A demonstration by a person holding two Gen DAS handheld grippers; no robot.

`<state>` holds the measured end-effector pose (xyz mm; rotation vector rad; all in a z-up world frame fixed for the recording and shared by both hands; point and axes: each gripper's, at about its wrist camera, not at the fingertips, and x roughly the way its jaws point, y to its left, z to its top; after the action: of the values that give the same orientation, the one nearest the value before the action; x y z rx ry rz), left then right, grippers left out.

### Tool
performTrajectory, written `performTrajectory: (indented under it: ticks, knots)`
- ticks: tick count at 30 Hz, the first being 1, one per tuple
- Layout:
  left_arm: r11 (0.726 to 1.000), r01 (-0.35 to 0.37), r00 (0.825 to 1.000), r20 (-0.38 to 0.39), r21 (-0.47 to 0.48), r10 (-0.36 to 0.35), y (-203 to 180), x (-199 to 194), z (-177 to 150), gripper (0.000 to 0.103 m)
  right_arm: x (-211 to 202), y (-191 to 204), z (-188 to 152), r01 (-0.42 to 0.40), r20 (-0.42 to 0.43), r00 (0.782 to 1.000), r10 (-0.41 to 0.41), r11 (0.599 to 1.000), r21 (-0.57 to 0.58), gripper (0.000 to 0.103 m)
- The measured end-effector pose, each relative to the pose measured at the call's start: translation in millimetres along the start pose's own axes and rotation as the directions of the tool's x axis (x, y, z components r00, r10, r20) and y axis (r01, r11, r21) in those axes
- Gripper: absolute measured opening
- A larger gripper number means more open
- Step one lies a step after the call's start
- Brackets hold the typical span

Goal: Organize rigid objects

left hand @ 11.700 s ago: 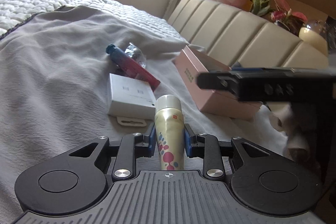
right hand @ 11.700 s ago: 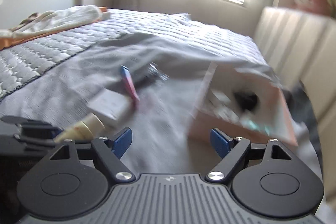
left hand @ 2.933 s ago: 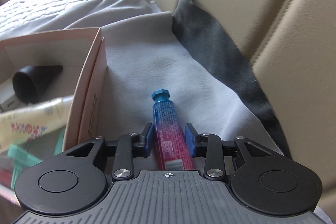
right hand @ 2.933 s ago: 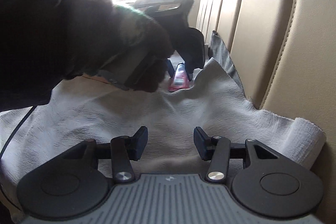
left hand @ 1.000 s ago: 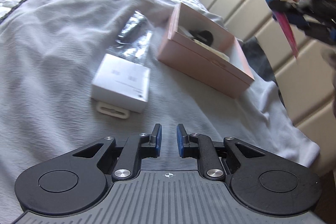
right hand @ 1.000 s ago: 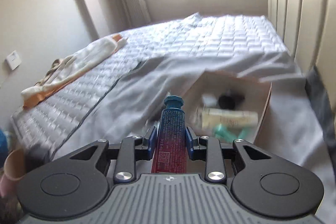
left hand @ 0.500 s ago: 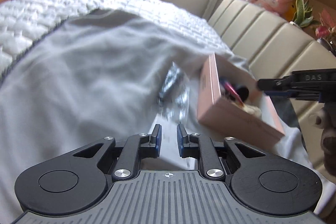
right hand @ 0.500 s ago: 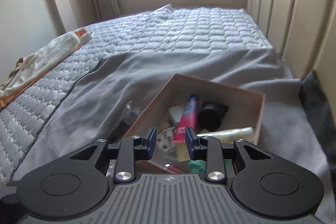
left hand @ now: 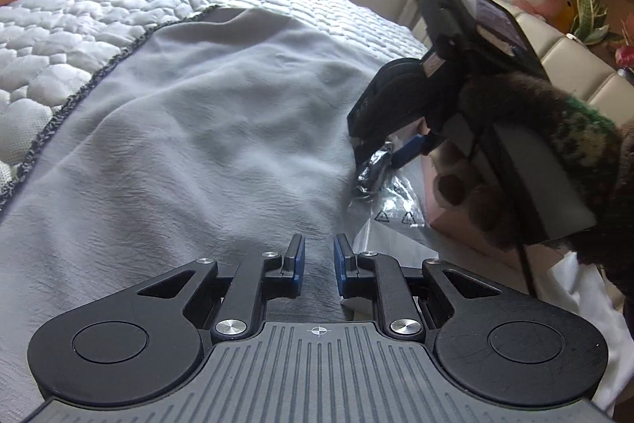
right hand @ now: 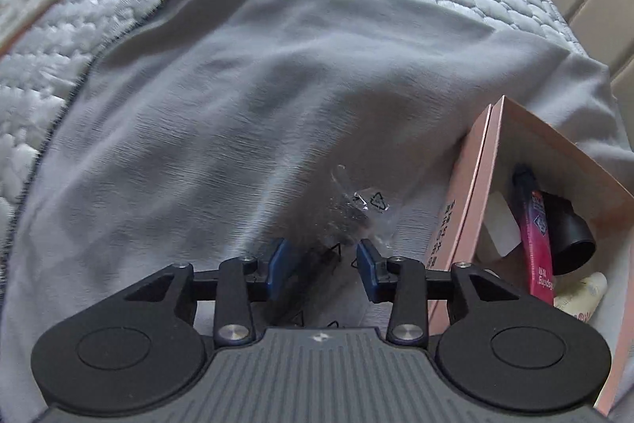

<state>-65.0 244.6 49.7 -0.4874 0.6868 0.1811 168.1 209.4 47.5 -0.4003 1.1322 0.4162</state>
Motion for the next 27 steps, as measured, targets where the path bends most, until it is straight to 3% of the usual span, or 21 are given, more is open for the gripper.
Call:
performTrajectory:
  ticks: [3,6,11,16,21,23,27]
  knots:
    - [1.000,0.002,1.000,-0.011,0.006,-0.002,0.5,1.1,-2.0,0.017,9.8,5.4,-1.4,0.034,0.029,0.999,-0.034,0.999,0.000,0.038]
    - [1.000,0.006,1.000,-0.018,0.005,-0.006,-0.2,1.6,-3.6,0.017,-3.2,4.3,-6.3,-0.001,0.096,0.995,0.005,0.999,-0.039,0.027]
    - [1.000,0.010,1.000,-0.016,0.008,-0.010,-2.9,2.6,-3.4,0.017,-50.1,-17.2,-27.5,-0.179,0.176,0.966,0.188,0.982,-0.066,0.021]
    - [1.000,0.016,1.000,-0.021,0.018,-0.015,-7.9,8.2,-3.4,0.017,-107.2,-48.0,-83.5,-0.300,0.218,0.922,0.321,0.946,-0.123,0.021]
    - [0.999,0.044,0.999,-0.002,0.009,-0.044,-16.1,10.1,-4.3,0.017,-141.3,-96.5,-148.3,-0.358,0.270,0.887,0.375,0.927,-0.114,0.020]
    - [0.998,0.060,0.998,0.019,-0.018,-0.060,-17.3,12.4,-4.7,0.017,-140.4,-118.8,-172.4,-0.370,0.275,0.884,0.378,0.925,-0.083,0.020]
    - [0.992,0.089,0.996,0.038,-0.084,-0.087,-18.7,28.2,-3.6,0.017,-122.6,-153.3,-222.0,-0.338,0.266,0.904,0.334,0.940,-0.031,0.022]
